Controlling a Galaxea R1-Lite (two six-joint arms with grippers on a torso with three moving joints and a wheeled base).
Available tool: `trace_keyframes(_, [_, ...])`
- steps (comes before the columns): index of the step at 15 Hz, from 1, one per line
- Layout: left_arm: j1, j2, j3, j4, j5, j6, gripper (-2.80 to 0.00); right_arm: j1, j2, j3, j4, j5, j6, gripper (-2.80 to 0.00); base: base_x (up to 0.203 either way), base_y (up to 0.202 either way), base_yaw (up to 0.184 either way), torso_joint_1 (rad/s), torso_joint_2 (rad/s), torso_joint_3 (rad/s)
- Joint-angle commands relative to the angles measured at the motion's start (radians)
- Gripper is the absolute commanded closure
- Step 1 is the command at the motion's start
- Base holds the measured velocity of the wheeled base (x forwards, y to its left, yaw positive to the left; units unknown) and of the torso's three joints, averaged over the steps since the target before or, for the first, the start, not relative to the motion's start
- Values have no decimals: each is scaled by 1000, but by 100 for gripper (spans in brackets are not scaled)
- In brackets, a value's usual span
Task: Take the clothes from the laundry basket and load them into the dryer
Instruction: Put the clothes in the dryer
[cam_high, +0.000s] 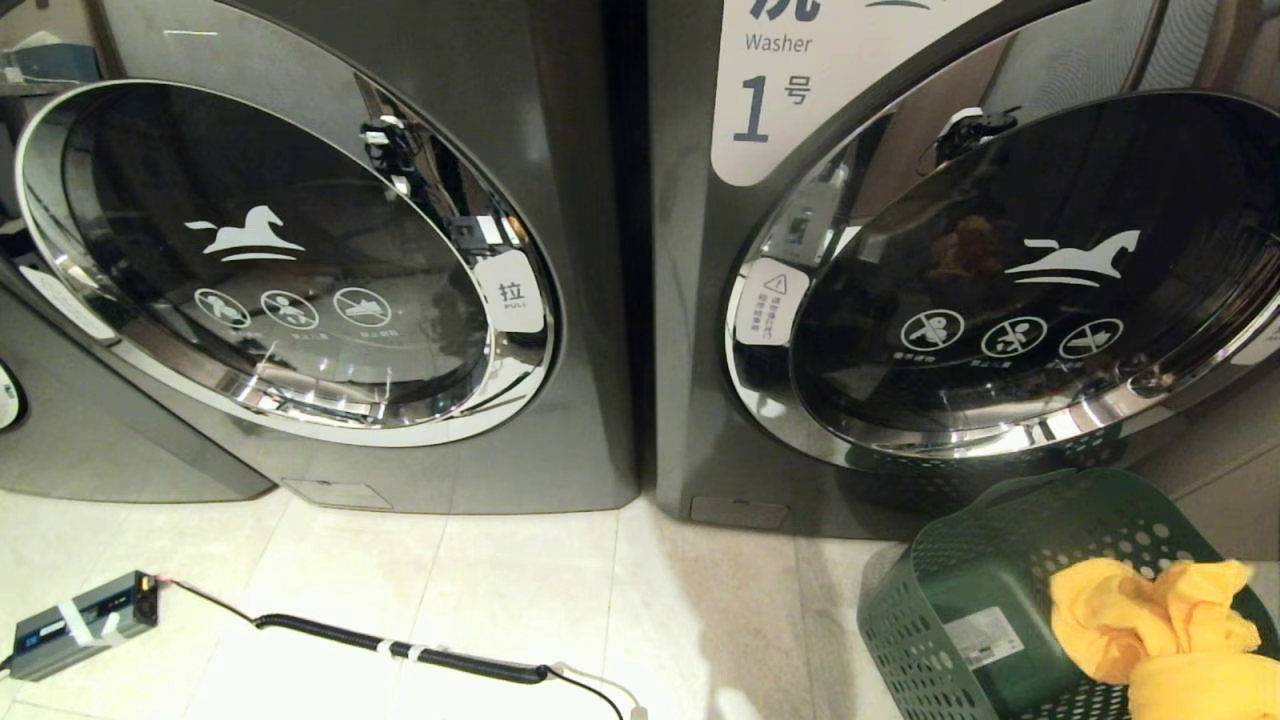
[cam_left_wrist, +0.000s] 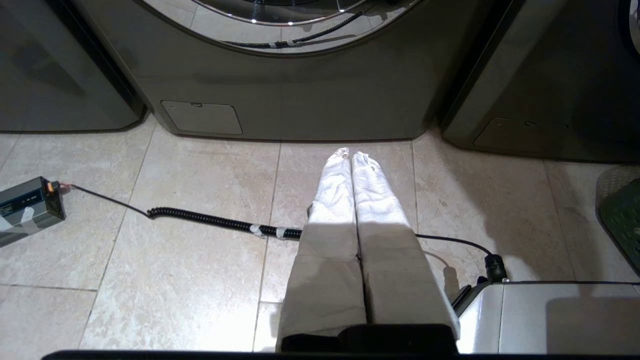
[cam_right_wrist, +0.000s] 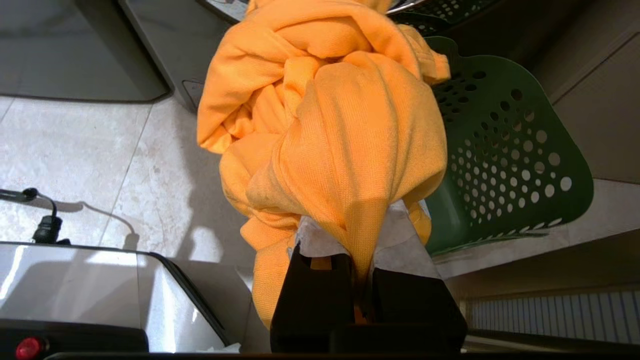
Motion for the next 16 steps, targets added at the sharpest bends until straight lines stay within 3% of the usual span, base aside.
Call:
trace_keyframes(1, [0,0,0,0,0,-1,0,0,2,-1,4,-1,2,0,0,0,0,0,0,0])
trace_keyframes(5, [0,0,0,0,0,0,0,0,2,0,3,10,-78,0,0,0,0,0,0,0])
trace_keyframes(9, [0,0,0,-2,0,3,0,-3,15,-5,9,-12,5,0,0,0,0,0,0,0])
trace_keyframes(16, [0,0,0,0,0,0,0,-4,0,-3,8,-13,-14,0,0,0,0,0,0,0])
